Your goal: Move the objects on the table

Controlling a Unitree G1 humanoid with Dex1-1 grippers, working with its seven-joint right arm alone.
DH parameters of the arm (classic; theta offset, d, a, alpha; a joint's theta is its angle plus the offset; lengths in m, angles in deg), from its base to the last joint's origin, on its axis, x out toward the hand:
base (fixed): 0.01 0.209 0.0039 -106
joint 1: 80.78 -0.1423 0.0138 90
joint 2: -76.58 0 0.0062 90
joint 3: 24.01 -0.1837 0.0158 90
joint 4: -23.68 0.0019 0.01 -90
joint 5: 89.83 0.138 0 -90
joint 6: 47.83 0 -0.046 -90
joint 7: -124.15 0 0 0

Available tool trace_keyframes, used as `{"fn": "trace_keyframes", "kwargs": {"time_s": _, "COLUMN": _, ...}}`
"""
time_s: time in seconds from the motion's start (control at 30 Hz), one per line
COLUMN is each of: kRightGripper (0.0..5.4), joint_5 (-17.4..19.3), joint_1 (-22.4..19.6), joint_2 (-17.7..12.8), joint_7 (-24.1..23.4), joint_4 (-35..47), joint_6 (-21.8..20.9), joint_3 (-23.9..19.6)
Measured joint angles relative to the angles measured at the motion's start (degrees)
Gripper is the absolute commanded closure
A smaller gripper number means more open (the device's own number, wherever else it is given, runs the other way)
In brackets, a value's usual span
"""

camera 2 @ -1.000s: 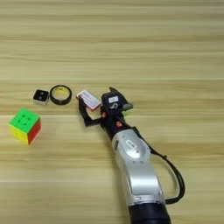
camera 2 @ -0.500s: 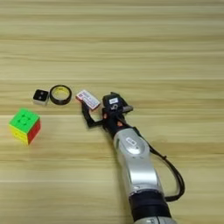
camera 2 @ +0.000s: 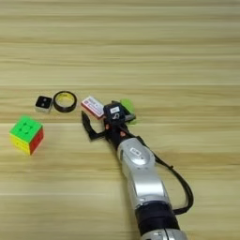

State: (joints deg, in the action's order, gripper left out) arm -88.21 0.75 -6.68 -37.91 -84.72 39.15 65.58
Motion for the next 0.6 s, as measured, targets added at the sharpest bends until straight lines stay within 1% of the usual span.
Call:
{"fn": "trace_keyframes", "kwargs": {"time_s": 0.17, "kRightGripper": 0.03, "joint_5": 0.0, "joint_1": -0.3, "joint_2": 0.0, "joint_7": 0.4, "joint_4": -1.0, "joint_6": 0.0, "joint_3": 0.3}}
{"fn": "trace_keyframes", "kwargs": {"time_s": 0.23, "kRightGripper": 0.03, "joint_5": 0.3, "joint_1": -0.6, "joint_2": 0.1, "joint_7": 1.3, "joint_4": -2.4, "joint_6": 0.1, "joint_3": 0.3}}
{"fn": "trace_keyframes", "kwargs": {"time_s": 0.47, "kRightGripper": 0.03, "joint_5": 1.8, "joint_1": -2.3, "joint_2": 0.5, "joint_7": 2.2, "joint_4": -4.9, "joint_6": 0.1, "joint_3": -0.3}}
{"fn": "trace_keyframes", "kwargs": {"time_s": 0.6, "kRightGripper": 0.03, "joint_5": 2.0, "joint_1": -2.8, "joint_2": 0.5, "joint_7": 2.4, "joint_4": -5.7, "joint_6": 0.1, "joint_3": -0.4}}
